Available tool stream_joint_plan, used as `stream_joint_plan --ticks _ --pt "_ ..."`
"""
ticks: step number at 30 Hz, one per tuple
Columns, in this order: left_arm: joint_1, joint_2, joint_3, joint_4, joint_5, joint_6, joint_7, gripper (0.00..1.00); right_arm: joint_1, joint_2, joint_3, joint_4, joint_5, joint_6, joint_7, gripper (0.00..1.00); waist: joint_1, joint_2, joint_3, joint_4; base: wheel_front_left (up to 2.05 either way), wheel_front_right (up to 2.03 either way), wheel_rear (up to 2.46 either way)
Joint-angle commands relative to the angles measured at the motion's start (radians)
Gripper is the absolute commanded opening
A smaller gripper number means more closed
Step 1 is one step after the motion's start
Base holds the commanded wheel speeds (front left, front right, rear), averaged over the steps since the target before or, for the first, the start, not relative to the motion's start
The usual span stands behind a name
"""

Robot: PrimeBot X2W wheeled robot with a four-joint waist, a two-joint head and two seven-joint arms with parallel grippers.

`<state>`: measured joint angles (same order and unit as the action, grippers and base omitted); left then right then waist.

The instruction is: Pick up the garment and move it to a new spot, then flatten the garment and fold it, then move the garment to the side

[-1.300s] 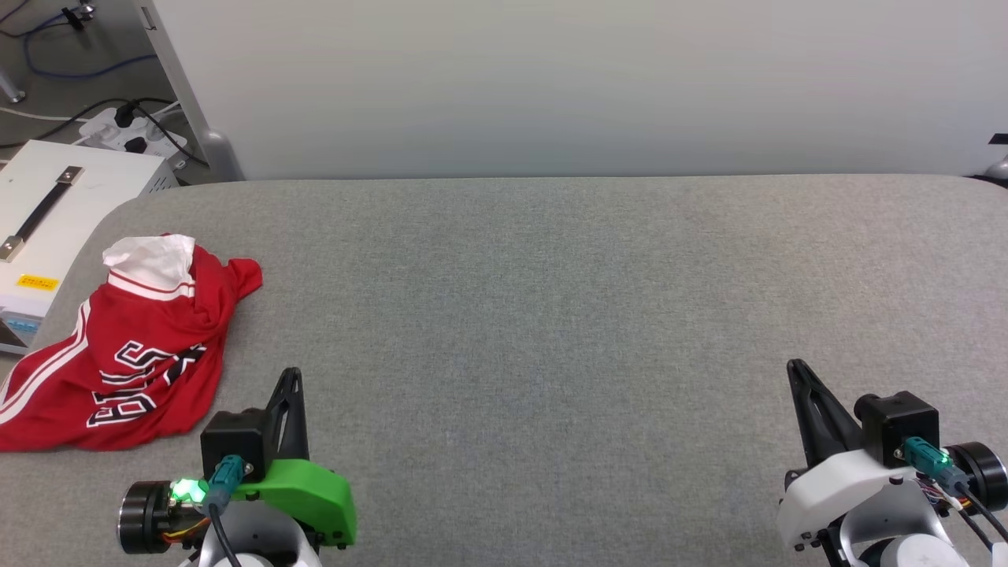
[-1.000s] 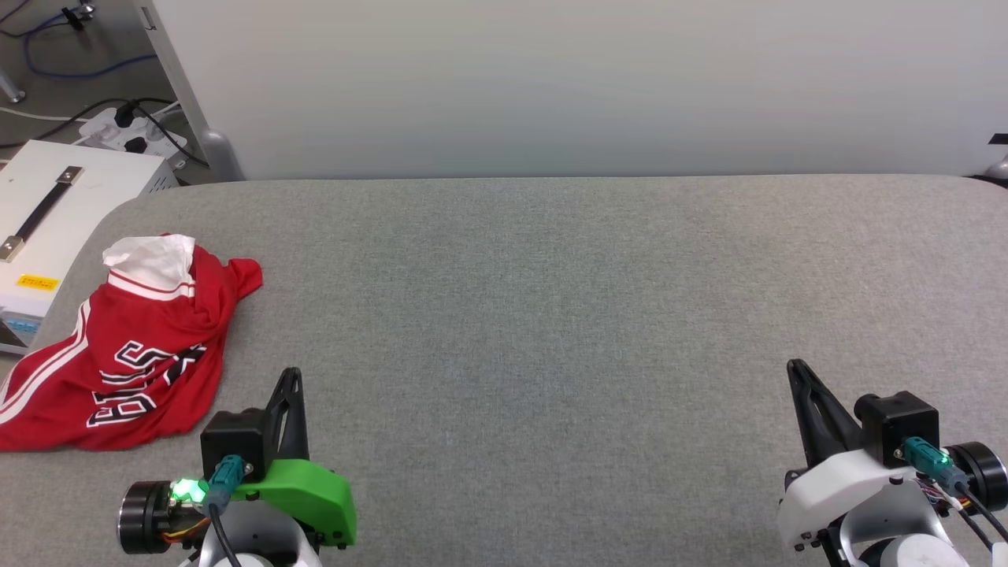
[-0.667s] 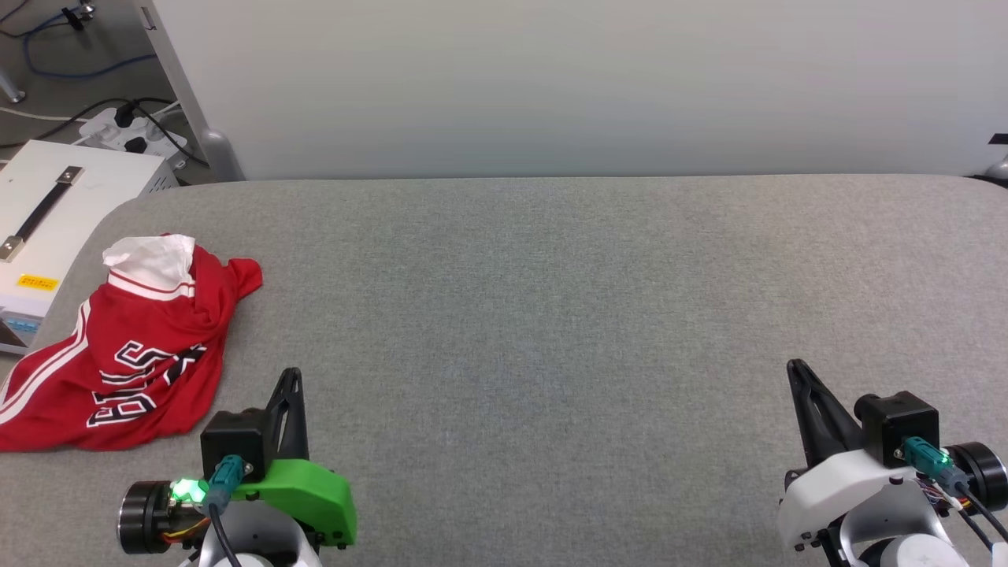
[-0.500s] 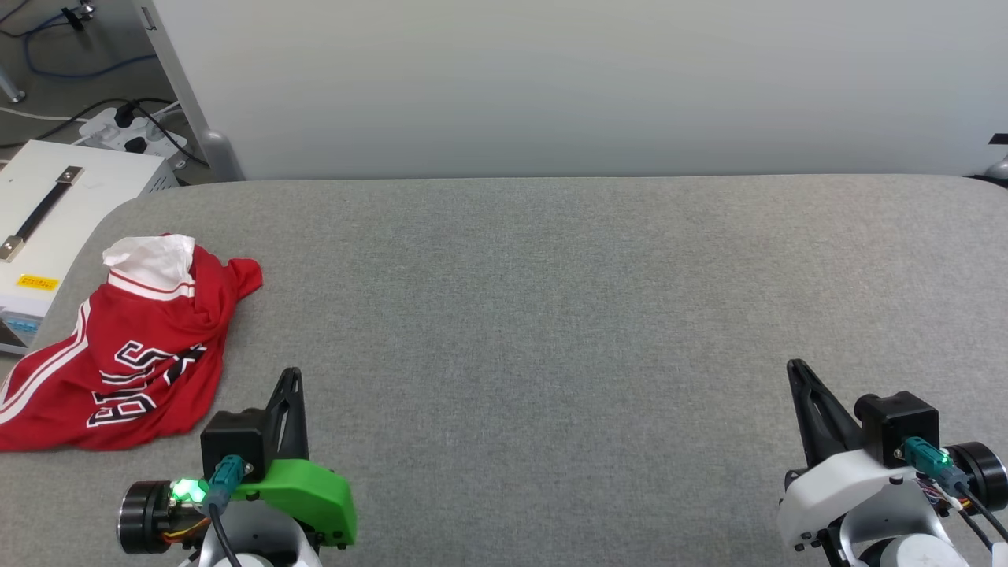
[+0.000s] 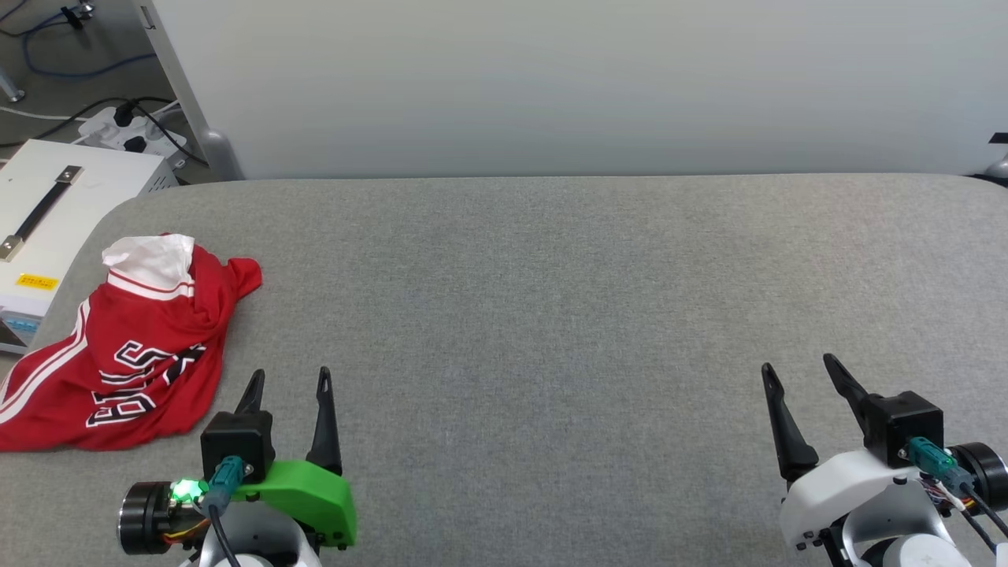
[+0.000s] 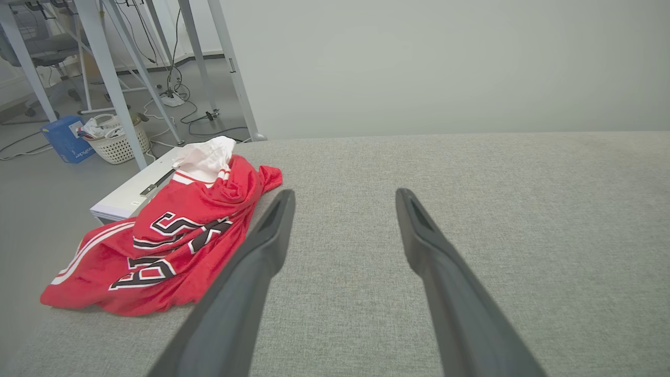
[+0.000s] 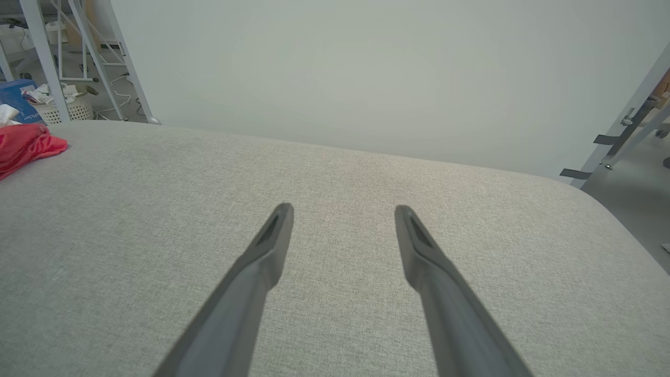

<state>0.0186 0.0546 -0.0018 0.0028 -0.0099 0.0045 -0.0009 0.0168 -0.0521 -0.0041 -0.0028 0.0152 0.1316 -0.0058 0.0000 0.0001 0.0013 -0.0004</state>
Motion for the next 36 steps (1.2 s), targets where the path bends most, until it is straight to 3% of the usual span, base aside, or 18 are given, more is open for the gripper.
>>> stream_joint_plan --ticks 1,36 --pt "-0.002 0.0 -0.001 -0.002 -0.008 0.005 -0.012 1.0 -0.001 0.0 -0.006 -0.005 0.011 0.0 -0.011 1.0 0.0 -0.0001 0.001 0.0 0.0 0.0 0.0" --pt "-0.008 -0.001 -0.018 0.005 -0.043 0.014 -0.089 1.0 0.023 0.001 -0.018 -0.059 0.093 0.0 -0.086 1.0 0.0 -0.0001 0.008 -0.005 0.0 0.0 0.0"
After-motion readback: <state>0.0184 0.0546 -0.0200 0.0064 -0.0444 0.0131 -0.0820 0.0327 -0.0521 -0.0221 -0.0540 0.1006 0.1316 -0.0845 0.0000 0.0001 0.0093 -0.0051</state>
